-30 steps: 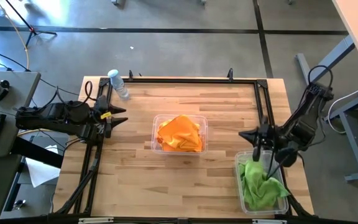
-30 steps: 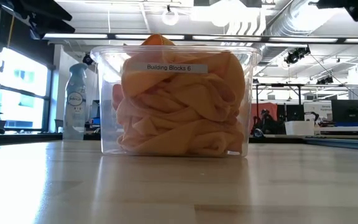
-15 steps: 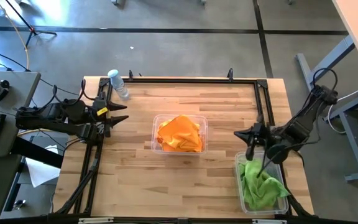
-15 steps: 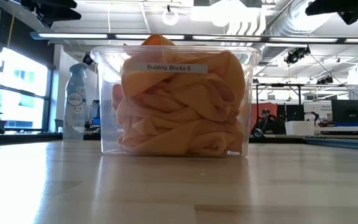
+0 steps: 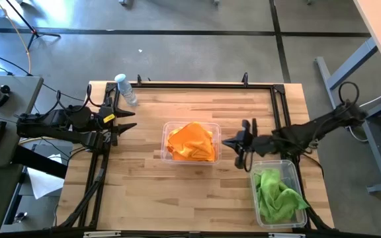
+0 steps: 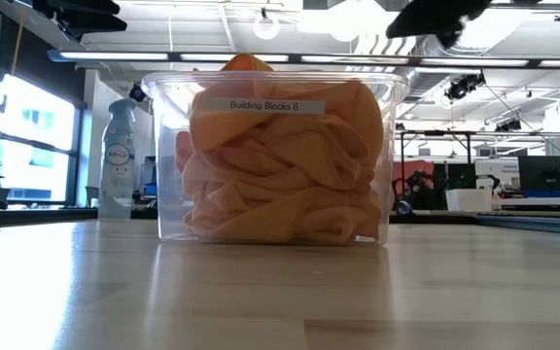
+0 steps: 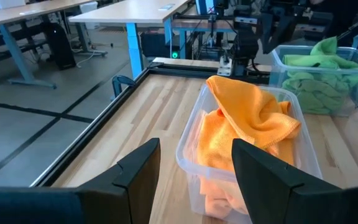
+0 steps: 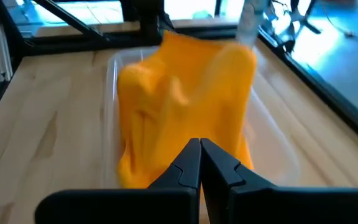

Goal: Sort microfiber towel by color & place in baskets
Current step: Return to Home Position

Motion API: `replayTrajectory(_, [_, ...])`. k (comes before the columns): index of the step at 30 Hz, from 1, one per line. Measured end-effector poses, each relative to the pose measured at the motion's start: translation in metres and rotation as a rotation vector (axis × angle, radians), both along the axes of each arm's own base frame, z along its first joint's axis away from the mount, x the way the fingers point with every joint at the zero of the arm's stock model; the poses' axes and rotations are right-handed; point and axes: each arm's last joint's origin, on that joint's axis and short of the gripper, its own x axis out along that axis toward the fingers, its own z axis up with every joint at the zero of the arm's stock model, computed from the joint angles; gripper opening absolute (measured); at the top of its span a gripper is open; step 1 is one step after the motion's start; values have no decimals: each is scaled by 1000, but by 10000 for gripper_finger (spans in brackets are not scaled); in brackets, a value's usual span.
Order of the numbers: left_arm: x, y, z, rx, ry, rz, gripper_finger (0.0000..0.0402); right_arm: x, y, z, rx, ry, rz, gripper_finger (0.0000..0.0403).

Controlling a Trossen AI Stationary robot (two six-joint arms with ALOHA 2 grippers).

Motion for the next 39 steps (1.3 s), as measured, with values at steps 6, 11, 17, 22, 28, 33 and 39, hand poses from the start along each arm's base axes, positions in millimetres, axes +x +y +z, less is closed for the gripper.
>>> replayTrajectory(6, [0,0,0,-3,1,1,188,18,-23,3,-27,-34,100,0])
replayTrajectory(11, [0,0,0,-27,-5,6,188,14,-36,-2,-30,-73,129,0])
replayTrajectory(17, [0,0,-1,-52,-7,11,188,-27,-46,-50,38,-277,40,0])
replayTrajectory(22, [0,0,-1,-61,-9,12,188,-60,-52,-69,69,-415,32,0])
replayTrajectory(28, [0,0,-1,-93,-19,21,188,-86,-56,-82,54,-480,38,0])
replayTrajectory(33, [0,0,0,-102,-31,31,188,-98,-57,-89,54,-456,53,0])
replayTrajectory(39, [0,1,1,-111,-43,58,188,-107,-58,-85,-3,-485,99,0])
